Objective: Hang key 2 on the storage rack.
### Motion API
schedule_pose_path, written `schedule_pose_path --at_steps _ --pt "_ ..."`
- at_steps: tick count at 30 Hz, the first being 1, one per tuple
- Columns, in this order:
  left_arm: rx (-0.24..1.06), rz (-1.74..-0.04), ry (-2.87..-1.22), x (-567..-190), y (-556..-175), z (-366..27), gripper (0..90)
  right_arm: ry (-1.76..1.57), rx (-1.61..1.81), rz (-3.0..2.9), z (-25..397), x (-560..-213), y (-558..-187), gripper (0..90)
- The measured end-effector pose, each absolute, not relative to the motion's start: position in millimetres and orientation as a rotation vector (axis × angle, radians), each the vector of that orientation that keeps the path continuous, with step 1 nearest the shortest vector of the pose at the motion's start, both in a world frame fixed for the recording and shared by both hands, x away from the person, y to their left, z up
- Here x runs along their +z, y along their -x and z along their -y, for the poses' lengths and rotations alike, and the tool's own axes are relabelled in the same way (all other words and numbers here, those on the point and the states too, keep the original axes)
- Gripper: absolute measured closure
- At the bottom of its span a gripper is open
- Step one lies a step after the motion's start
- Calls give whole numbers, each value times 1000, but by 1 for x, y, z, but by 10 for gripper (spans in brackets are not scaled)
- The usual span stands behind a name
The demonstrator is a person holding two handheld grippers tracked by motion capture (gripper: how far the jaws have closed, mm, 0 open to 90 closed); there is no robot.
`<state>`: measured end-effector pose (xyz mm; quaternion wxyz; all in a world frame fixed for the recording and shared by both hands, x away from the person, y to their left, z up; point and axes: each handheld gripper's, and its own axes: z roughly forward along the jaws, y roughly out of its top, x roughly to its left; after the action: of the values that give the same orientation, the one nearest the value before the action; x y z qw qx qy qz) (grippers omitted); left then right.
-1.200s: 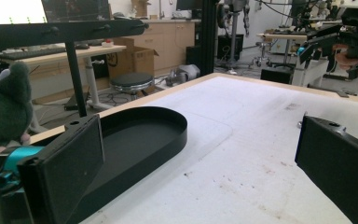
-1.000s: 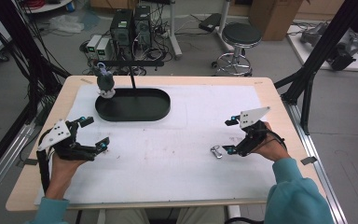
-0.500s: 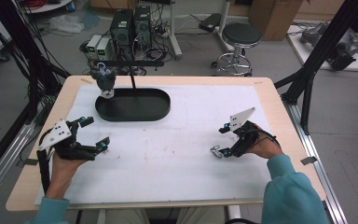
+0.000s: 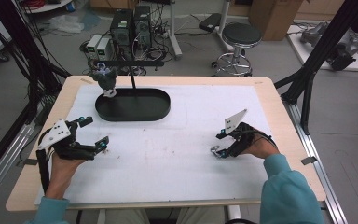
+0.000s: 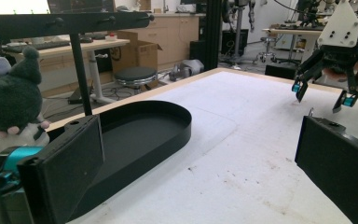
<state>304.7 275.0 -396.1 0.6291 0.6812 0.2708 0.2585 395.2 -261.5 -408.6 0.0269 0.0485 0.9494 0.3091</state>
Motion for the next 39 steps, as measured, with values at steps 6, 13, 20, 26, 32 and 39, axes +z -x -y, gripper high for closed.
schedule_pose_path --at_steps 6,13,20,26,32,39 --pt "588 -621 -1562 -396 -305 -275 17 -124 900 -2965 261 -412 -398 441" --pt "589 -623 -1563 -396 -305 -276 17 -131 882 -2990 259 -414 -400 561" --pt "587 -619 -1565 -397 -305 -275 17 -112 865 -2997 258 -415 -399 621" --pt "586 -622 -1570 -397 -305 -275 17 -112 843 -2996 257 -415 -399 651" --pt "586 -618 -1576 -397 -305 -275 17 -97 850 -2984 257 -414 -399 715" --pt "582 -619 -1576 -397 -305 -275 17 -95 845 -2962 256 -414 -400 793"
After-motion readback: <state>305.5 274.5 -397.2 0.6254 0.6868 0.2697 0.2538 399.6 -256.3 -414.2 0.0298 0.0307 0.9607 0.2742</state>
